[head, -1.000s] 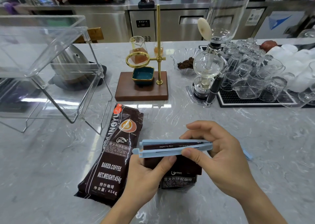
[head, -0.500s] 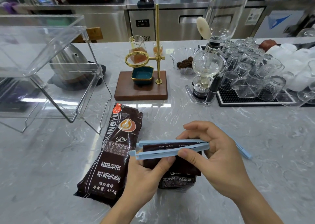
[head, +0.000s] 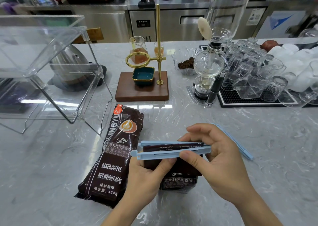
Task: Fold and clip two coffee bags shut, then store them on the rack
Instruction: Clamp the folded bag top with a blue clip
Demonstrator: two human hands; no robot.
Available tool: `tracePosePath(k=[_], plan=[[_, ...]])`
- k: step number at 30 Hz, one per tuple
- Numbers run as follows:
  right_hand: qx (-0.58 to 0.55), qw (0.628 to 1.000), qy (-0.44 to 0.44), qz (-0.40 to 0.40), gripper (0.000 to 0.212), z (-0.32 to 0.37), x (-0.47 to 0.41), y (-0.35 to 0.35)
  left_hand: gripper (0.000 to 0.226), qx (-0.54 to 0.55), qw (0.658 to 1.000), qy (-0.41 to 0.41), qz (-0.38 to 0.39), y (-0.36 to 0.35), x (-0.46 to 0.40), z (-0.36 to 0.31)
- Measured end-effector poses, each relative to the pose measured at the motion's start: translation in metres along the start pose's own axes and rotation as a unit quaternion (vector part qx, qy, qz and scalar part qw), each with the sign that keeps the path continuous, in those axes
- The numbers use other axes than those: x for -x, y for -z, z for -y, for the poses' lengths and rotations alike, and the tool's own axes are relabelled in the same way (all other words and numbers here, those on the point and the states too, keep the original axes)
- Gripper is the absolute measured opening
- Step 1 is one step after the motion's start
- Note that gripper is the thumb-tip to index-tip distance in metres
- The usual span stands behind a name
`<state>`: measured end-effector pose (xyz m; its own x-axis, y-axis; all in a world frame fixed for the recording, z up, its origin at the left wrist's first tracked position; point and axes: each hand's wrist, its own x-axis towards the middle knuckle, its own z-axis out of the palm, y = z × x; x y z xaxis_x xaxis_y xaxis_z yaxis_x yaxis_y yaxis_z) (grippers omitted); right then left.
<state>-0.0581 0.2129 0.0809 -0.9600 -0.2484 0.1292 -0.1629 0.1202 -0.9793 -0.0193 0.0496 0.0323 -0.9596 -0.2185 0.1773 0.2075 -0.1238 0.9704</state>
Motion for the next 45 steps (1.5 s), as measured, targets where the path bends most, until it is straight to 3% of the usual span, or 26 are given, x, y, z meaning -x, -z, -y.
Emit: tracePosePath(k=[21, 27, 29, 34, 40, 45], plan=[[0.007, 1.000, 0.004, -0.023, 0.032, 0.000, -0.005, -0.006, 0.021, -0.006, 1.000, -0.011, 0.013, -0.001, -0.002, -0.002], [-0.010, 0.999, 0.013, -0.041, 0.031, -0.002, -0.005, -0.004, 0.023, -0.017, 0.996, 0.046, 0.071, 0.015, -0.004, -0.007], [-0.019, 0.999, 0.018, -0.047, 0.038, -0.002, -0.003, -0.004, 0.027, 0.008, 0.997, 0.057, 0.046, 0.022, -0.005, -0.009], [-0.027, 0.998, 0.021, -0.053, 0.028, 0.000, -0.003, -0.006, 0.039, 0.027, 0.996, 0.070, -0.049, 0.023, -0.005, -0.015], [-0.042, 0.997, 0.012, -0.061, 0.030, 0.001, -0.003, -0.006, 0.051, 0.130, 0.983, 0.118, -0.052, 0.017, -0.002, -0.017], [-0.044, 0.997, 0.012, -0.058, 0.031, -0.001, -0.002, -0.005, 0.053, 0.149, 0.978, 0.135, -0.062, 0.014, -0.001, -0.021]])
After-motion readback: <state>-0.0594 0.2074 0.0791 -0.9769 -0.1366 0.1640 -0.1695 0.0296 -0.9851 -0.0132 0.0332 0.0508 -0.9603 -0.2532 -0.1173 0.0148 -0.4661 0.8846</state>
